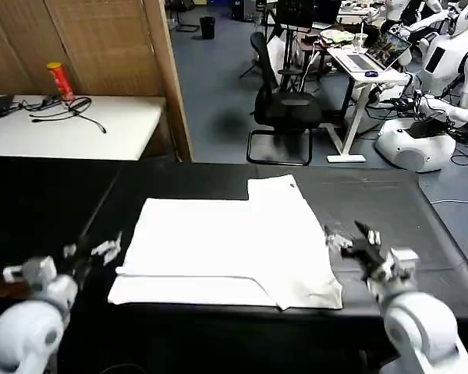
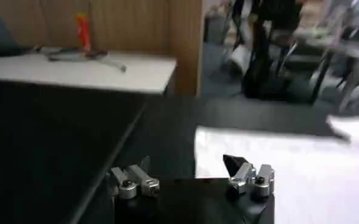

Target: Fold and organize the clothes.

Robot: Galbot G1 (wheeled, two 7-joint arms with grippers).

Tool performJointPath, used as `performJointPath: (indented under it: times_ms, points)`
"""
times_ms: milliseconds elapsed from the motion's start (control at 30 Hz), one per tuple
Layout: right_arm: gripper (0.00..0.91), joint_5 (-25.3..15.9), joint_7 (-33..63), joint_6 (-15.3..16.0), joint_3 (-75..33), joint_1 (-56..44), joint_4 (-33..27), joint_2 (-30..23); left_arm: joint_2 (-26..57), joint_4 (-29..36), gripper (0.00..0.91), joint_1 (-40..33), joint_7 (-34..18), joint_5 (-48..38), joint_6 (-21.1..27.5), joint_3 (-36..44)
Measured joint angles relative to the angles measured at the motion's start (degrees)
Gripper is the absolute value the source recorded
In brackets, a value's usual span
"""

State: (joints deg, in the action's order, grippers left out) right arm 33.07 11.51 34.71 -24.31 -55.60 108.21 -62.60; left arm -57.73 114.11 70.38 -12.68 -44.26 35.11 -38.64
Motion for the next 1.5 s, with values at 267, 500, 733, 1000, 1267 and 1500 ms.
performJointPath:
  times_ms: [267, 500, 733, 1000, 1267, 1500]
  points:
    - [0.878, -0.13, -0.08, 1.95, 8.42, 16.28, -19.35, -3.43, 1.47, -16.07, 0.878, -17.06, 1.52, -1.58, 1.37, 10.67]
    - [0.878, -0.81, -1.28, 1.76, 11.63, 24.12, -32.40, -7.21, 0.68, -28.29, 0.878, -27.89, 5.59, -1.84, 4.56, 18.43]
    - [0.878, -3.94, -3.24, 0.37, 13.56, 28.20, -40.86, -10.40, 0.04, -35.81, 0.878, -33.15, 6.82, -0.20, 5.08, 22.41]
    - [0.878, -5.50, -3.38, 0.35, 14.08, 30.15, -45.43, -12.64, -0.62, -40.26, 0.819, -35.00, 8.76, 1.37, 3.54, 23.74]
    - [0.751, -5.82, -3.45, 0.76, 14.17, 30.21, -46.39, -13.25, -2.33, -44.47, 0.527, -36.52, 10.01, 4.14, 1.09, 24.11]
    - [0.098, -5.90, -3.90, 0.68, 14.19, 30.14, -46.79, -13.34, -2.51, -45.31, 0.127, -36.29, 10.39, 5.40, 0.84, 24.41]
